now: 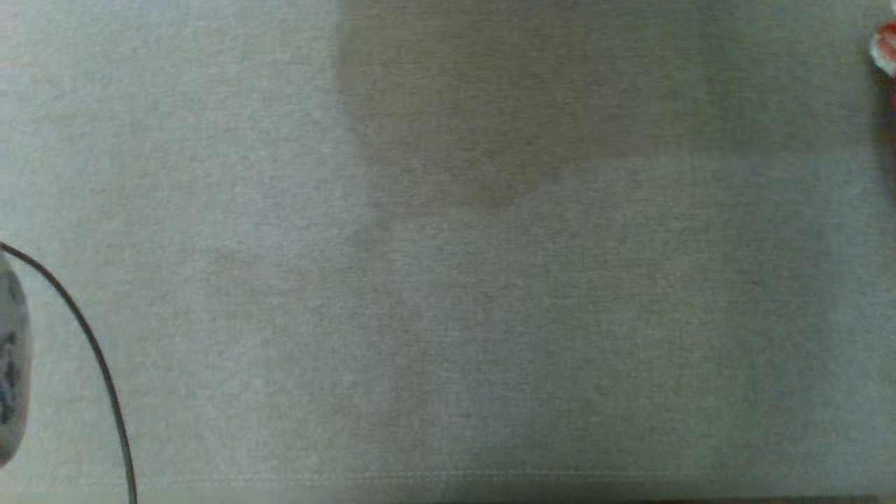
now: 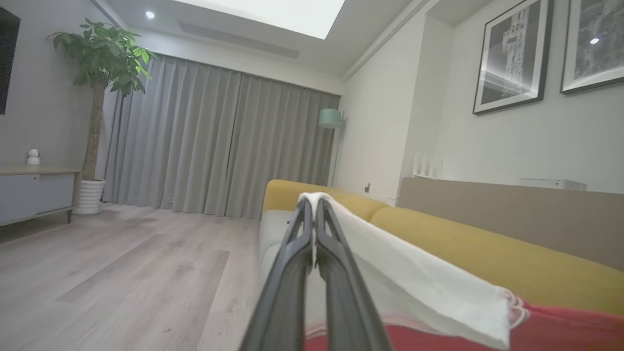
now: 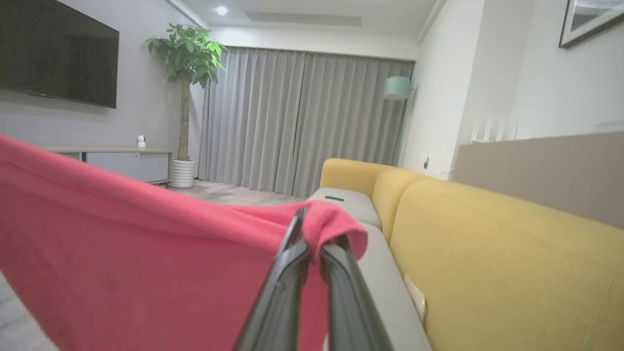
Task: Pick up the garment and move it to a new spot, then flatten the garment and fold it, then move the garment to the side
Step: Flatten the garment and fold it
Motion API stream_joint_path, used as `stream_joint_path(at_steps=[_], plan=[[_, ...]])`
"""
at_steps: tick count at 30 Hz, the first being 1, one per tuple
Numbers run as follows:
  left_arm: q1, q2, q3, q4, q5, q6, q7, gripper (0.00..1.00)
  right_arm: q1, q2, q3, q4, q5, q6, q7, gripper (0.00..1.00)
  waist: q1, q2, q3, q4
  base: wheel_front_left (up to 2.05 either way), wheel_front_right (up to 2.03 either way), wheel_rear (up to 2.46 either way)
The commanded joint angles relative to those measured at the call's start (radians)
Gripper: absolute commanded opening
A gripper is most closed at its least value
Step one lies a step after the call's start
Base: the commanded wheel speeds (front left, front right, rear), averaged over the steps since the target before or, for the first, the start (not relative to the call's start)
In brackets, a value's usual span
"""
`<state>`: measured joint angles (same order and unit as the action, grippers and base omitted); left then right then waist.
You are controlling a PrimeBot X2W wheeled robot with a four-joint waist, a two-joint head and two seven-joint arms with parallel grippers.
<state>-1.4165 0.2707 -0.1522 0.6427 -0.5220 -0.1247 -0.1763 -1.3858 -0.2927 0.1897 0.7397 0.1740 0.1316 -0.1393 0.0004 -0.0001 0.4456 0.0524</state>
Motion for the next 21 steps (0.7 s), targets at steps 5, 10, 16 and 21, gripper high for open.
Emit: stream_joint_path(at_steps=[5, 10, 16, 21], plan=[[0.035, 0.033, -0.062, 0.040, -0.043, -0.006, -0.060, 0.00, 0.029, 0.015, 0.028, 0.152, 0.020, -0.001, -0.085, 0.00, -0.0004, 0.0001, -0.002, 0.038, 0.00, 0.00, 0.00], [0.161, 0.019, -0.126, 0.063, -0.087, -0.006, -0.080, 0.00, 0.107, 0.013, 0.075, 0.250, 0.056, -0.001, -0.101, 0.00, -0.0004, 0.0001, -0.020, 0.056, 0.00, 0.00, 0.00], [0.398, 0.040, -0.176, 0.046, -0.113, -0.006, -0.085, 0.00, 0.240, 0.002, 0.206, 0.340, 0.133, -0.001, -0.081, 0.00, -0.0004, 0.0001, -0.070, 0.079, 0.00, 0.00, 0.00], [0.585, 0.067, -0.247, -0.001, -0.076, -0.006, -0.085, 0.00, 0.363, -0.044, 0.333, 0.327, 0.231, -0.001, -0.038, 0.00, -0.0004, 0.0001, -0.139, 0.099, 0.00, 0.00, 0.00]])
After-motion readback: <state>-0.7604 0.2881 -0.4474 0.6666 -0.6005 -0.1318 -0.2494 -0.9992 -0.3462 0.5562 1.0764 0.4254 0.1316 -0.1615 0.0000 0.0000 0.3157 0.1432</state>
